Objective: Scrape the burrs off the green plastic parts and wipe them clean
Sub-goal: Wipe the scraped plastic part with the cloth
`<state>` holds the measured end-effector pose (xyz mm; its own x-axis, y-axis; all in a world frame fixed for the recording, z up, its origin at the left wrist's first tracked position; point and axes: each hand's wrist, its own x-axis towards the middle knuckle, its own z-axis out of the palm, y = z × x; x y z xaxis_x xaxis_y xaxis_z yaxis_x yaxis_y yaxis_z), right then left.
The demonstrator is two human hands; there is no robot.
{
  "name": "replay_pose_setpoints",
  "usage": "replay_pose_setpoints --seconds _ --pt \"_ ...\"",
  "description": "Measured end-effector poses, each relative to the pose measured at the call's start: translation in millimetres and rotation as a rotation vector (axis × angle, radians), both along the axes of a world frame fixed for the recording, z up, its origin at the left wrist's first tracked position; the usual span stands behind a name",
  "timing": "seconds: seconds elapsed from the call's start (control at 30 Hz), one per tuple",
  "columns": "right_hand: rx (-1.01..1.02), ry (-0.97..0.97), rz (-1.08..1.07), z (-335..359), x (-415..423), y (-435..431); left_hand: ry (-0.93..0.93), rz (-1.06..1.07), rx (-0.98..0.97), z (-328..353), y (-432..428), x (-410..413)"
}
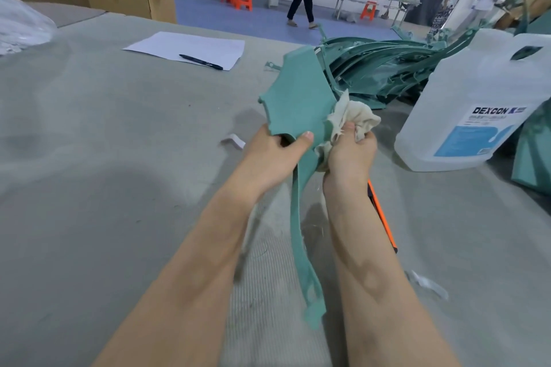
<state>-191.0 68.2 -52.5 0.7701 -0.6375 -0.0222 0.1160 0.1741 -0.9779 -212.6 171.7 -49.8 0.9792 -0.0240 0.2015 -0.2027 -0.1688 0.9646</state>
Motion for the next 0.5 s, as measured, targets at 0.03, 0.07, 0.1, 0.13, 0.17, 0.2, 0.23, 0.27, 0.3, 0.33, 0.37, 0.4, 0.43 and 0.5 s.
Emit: replay_pose_setpoints --seconds 0.03,0.07,0.1,0.13,0.17,0.2,0.23,0.27,0.3,0.33,0.37,0.4,0.43,0.5 --pt "-0.006 -0.009 -0.002 0 0 0 -0.006 -0.023 -0.023 -1 2 1" --pt "-0.005 -0.020 0.007 0 0 0 -0.004 -0.040 -0.051 -1 4 2" --pt "-0.010 -0.023 0.024 0 0 1 0.008 -0.044 -0.076 -3 6 4" --pt "-0.022 -0.016 0.048 1 -1 2 0.032 -0.038 -0.101 -4 8 5" --pt "-0.046 0.005 0.083 2 -3 3 0.065 -0.027 -0.134 -5 9 7" --pt "-0.083 0.042 0.126 2 -5 5 0.106 -0.010 -0.191 -6 9 8" --pt "-0.134 0.086 0.181 2 -7 6 0.144 0.018 -0.264 -7 8 11" --pt "-0.182 0.121 0.250 2 -9 8 0.168 0.066 -0.339 -6 7 13" --pt "-0.217 0.142 0.330 2 -10 12 0.173 0.131 -0.391 -7 6 15" --pt "-0.247 0.157 0.399 2 -12 17 0.168 0.200 -0.421 -7 7 16" --pt "-0.281 0.169 0.441 3 -13 21 0.158 0.252 -0.431 -9 8 17" --pt "-0.313 0.176 0.454 3 -13 25 0.147 0.270 -0.422 -10 11 18" --pt "-0.329 0.176 0.443 4 -14 28 0.138 0.253 -0.389 -12 13 19" --pt "-0.279 0.174 0.353 2 -11 25 0.123 0.159 -0.274 -15 16 19"
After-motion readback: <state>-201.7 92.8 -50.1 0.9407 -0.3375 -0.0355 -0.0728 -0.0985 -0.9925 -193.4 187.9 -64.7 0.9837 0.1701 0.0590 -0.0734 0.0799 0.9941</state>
